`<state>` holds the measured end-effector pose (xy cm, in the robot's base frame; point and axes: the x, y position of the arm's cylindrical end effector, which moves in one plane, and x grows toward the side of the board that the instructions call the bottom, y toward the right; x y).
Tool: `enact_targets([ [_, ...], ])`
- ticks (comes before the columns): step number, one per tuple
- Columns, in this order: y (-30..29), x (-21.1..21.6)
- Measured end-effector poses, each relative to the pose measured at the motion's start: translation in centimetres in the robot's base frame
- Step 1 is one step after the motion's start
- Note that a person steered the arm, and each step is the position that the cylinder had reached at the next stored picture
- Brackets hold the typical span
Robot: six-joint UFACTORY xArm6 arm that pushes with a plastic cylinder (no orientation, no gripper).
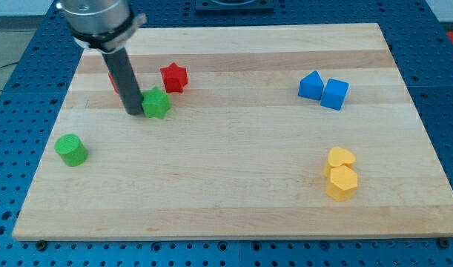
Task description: Move the green circle into the red circle
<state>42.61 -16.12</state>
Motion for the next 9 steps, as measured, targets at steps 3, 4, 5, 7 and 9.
enact_targets([
  [3,0.7,4.9],
  [4,-1.4,13.7],
  [5,-8.2,11.6],
  [7,-9.1,4.2],
  [9,-9.2,7.9],
])
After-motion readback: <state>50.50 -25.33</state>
